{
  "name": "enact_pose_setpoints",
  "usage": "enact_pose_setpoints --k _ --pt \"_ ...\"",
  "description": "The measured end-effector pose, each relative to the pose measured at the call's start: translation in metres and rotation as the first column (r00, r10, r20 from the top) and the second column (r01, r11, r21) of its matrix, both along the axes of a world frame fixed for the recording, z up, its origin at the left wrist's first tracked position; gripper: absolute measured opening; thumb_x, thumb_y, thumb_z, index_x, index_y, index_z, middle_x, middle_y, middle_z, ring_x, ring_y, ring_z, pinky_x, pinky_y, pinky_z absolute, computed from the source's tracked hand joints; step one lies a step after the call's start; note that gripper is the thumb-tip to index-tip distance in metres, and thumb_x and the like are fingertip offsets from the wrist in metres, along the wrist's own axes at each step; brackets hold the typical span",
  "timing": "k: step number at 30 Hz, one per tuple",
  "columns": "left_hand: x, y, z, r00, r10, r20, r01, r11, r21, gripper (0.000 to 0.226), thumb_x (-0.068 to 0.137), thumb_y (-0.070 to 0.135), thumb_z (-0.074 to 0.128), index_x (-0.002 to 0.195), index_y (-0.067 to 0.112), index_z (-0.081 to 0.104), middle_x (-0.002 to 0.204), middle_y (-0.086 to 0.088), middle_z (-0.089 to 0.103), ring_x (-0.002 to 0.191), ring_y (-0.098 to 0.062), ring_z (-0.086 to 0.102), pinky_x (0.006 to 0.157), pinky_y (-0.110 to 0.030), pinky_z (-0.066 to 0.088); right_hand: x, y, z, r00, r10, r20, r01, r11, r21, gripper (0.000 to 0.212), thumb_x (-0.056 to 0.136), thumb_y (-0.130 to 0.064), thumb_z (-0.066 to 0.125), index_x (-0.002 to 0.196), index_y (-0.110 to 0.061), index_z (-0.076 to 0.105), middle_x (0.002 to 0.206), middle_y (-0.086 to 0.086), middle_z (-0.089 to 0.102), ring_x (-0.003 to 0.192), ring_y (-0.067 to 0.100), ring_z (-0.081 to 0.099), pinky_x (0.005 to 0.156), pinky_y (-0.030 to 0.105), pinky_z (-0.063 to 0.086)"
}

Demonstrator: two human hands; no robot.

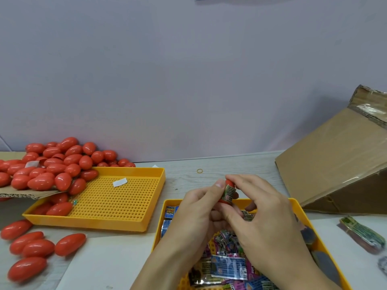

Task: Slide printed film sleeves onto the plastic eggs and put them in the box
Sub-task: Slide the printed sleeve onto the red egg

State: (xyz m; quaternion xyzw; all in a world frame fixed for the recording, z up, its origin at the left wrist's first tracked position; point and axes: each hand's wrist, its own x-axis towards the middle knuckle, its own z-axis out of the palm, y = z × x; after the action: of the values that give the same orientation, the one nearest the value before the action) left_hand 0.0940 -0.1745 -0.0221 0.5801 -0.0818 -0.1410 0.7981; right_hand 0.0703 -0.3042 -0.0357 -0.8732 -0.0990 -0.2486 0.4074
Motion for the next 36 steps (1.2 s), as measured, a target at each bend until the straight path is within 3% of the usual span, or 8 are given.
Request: enact_pose_setpoints --k 5,15,18,22,26,30,34,36 --pt "0.0003 0.0001 0.0005 1.0 -0.004 0.002 0.004 1.0 -0.002 0.034 0.082 0.039 0.061 0.088 0.007 0.074 0.072 -0.019 0.069 0.062 -0.023 0.067 0.06 -0.03 0.057 0.0 -0.0003 0.0002 1.0 -0.017 0.007 0.017 1.0 0.014 0.048 0.081 -0.027 0.077 0.127 -0.033 0.063 0.112 -0.03 0.057 0.094 -0.014 0.048 0.077 -0.001 0.037" --pt "0.0009 -0.0009 0.0001 1.0 0.01 -0.001 -0.01 0.998 -0.056 0.033 0.086 0.033 0.057 0.087 0.004 0.073 0.068 -0.015 0.064 0.06 -0.019 0.066 0.057 -0.026 0.055 -0.0004 0.0013 0.0012 0.999 0.037 0.004 -0.037 0.998 0.047 0.044 0.079 -0.027 0.079 0.122 -0.032 0.067 0.105 -0.027 0.06 0.095 -0.008 0.053 0.08 0.002 0.038" --pt "0.0011 -0.0001 0.0002 1.0 0.02 -0.006 -0.02 0.998 -0.057 0.034 0.084 0.038 0.059 0.081 0.009 0.077 0.069 -0.016 0.066 0.062 -0.021 0.067 0.059 -0.029 0.057 0.0001 0.0014 0.0011 0.999 0.044 0.001 -0.044 0.997 0.062 0.044 0.08 -0.04 0.074 0.122 -0.033 0.066 0.106 -0.026 0.061 0.097 -0.005 0.055 0.08 0.005 0.04" --pt "0.0036 0.0015 -0.0018 0.998 0.052 -0.018 -0.053 0.997 -0.06 0.03 0.077 0.039 0.061 0.074 0.016 0.08 0.07 -0.013 0.068 0.071 -0.025 0.069 0.065 -0.036 0.057 0.0008 0.0006 0.0014 0.999 0.033 -0.012 -0.031 0.993 0.115 0.058 0.074 -0.064 0.057 0.124 -0.037 0.064 0.108 -0.03 0.059 0.093 -0.007 0.055 0.08 0.006 0.042" --pt "0.0043 0.0028 -0.0011 0.997 0.076 0.008 -0.076 0.995 -0.07 0.032 0.073 0.034 0.065 0.086 0.008 0.08 0.08 -0.017 0.072 0.075 -0.023 0.071 0.066 -0.031 0.059 0.002 -0.0002 -0.0008 0.998 0.049 -0.029 -0.045 0.989 0.14 0.049 0.081 -0.045 0.069 0.129 -0.041 0.058 0.112 -0.032 0.057 0.108 -0.006 0.053 0.082 0.016 0.049" --pt "0.0051 0.0051 -0.0003 0.996 0.088 -0.009 -0.089 0.986 -0.138 0.029 0.078 0.026 0.072 0.09 0.0 0.074 0.09 -0.022 0.071 0.081 -0.029 0.07 0.07 -0.034 0.06 0.0009 0.0006 0.0009 0.999 0.026 0.034 -0.031 0.983 0.179 0.04 0.078 -0.041 0.07 0.115 -0.047 0.054 0.11 -0.029 0.057 0.11 -0.004 0.054 0.075 0.016 0.05" --pt "0.0063 0.0067 -0.0019 0.989 0.147 0.003 -0.144 0.975 -0.172 0.029 0.073 0.017 0.077 0.092 0.002 0.062 0.09 -0.018 0.07 0.086 -0.031 0.069 0.068 -0.031 0.059 -0.0023 0.0032 0.0053 0.992 -0.007 0.123 0.005 1.0 0.015 0.031 0.086 -0.031 0.069 0.112 -0.042 0.056 0.106 -0.027 0.055 0.109 -0.002 0.053 0.073 0.01 0.044" --pt "0.0066 0.0067 -0.0041 0.98 0.186 0.074 -0.178 0.979 -0.103 0.032 0.07 0.017 0.078 0.092 0.004 0.059 0.084 -0.01 0.072 0.083 -0.025 0.072 0.068 -0.029 0.057 -0.0039 0.0064 0.0057 0.99 0.003 0.138 0.007 0.997 -0.073 0.037 0.082 -0.029 0.066 0.115 -0.04 0.054 0.107 -0.026 0.051 0.107 -0.001 0.052 0.076 0.011 0.044"
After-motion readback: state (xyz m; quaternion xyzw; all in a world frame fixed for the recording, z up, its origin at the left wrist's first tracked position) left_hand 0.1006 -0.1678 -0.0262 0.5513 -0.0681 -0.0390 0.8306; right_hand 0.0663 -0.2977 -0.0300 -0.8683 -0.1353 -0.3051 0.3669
